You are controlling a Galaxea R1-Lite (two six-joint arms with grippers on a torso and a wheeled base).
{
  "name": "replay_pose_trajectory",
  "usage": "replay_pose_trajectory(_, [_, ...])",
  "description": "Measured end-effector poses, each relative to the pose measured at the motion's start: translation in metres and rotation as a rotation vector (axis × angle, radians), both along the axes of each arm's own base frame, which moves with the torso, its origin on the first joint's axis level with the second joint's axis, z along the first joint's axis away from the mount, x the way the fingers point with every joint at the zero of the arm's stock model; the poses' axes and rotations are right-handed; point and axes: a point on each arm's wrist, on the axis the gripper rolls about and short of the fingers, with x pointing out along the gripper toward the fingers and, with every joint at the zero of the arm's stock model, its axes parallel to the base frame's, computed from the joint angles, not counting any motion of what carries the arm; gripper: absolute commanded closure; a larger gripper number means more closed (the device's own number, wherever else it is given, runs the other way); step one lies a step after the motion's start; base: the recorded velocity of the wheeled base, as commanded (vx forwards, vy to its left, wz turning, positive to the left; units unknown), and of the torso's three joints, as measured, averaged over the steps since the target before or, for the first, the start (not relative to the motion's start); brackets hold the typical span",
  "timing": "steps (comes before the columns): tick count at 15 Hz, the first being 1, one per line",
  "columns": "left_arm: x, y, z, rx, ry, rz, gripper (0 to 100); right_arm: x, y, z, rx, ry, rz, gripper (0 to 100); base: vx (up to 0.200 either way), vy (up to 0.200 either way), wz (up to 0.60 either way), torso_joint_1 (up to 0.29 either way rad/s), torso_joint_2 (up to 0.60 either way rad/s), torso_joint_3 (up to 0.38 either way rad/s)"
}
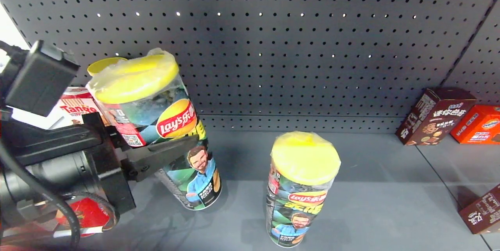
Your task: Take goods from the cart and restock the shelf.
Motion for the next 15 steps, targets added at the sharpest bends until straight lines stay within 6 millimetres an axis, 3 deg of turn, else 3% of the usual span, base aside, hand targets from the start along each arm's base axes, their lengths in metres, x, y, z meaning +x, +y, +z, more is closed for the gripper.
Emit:
replay_pose_trajectory(7, [0.026, -0.017, 0.012, 0.067, 0.018, -0.009, 100, 0.0, 0.0, 0.0, 0.0, 0.0, 0.0, 0, 0.0, 0.0, 0.0, 0.0, 0.0, 0.0])
replay_pose_trajectory(10, [0.051, -0.035, 0.013, 0.087, 0.01, -0.018, 100, 0.0, 0.0, 0.0, 0.0, 0.001, 0.0, 0, 0.0, 0.0, 0.0, 0.0, 0.0, 0.0])
replay_pose_trajectory(15, [0.1, -0.069, -0.003, 0.078, -0.051, -0.024, 100, 0.0, 0.0, 0.0, -0.001, 0.001, -0.001, 0, 0.0, 0.0, 0.0, 0.0, 0.0, 0.0])
